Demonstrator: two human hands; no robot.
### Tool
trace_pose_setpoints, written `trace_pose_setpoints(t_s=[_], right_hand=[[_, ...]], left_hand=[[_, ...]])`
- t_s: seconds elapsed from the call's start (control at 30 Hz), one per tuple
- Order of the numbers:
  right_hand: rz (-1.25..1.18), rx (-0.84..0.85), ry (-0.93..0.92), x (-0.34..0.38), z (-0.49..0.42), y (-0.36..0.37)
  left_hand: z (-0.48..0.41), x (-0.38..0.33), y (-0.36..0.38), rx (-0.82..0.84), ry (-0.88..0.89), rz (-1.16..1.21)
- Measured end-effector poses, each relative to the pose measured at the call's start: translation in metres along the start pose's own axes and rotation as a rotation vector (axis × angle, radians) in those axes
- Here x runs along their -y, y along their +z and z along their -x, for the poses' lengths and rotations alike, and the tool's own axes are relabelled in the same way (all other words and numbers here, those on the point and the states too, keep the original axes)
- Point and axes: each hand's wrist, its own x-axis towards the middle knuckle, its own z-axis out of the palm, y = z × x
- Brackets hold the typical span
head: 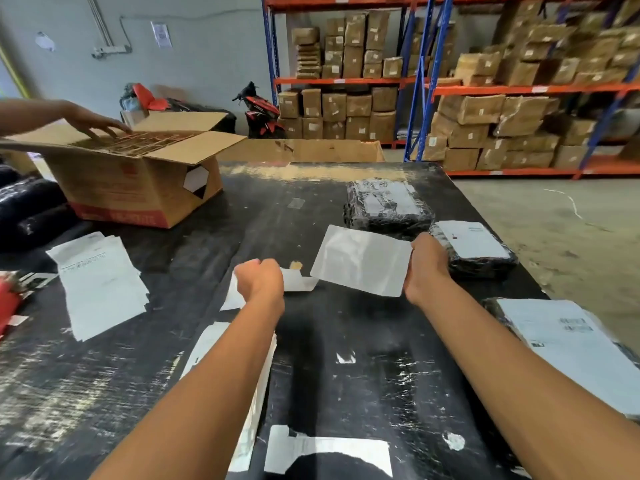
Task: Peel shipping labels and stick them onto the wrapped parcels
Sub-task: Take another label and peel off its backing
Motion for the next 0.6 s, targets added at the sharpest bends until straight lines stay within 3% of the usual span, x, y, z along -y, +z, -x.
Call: trace_pose_setpoints(t_s=[0.1, 0.17, 0.27, 0.33, 0.47, 0.6], right_hand=[[0.272, -0.123, -0.257, 0.016, 0.01, 0.004], [0.49, -0.133, -0.479, 0.024, 0.015, 0.007], [0.665, -0.029, -0.833, 0.027, 0.029, 0.0], [0.764, 0.083, -1.034, 0.024, 0.035, -0.009], [0.962, 0.184, -1.347, 0.016, 0.043, -0.027], [1.094, 0.155, -1.604, 0.014, 0.048, -0.044]], left_hand=[[0.023, -0.017, 0.012, 0.169, 0.047, 0.07], [0.042, -0.029, 0.022, 0.376, 0.023, 0.086], [0.055, -0.04, 0.036, 0.686, -0.084, 0.057], [0.059, -0.043, 0.043, 0.789, -0.177, 0.106], [0.069, -0.049, 0.052, 0.84, -0.191, 0.157], [0.083, -0.054, 0.073, 0.732, -0.052, 0.097]])
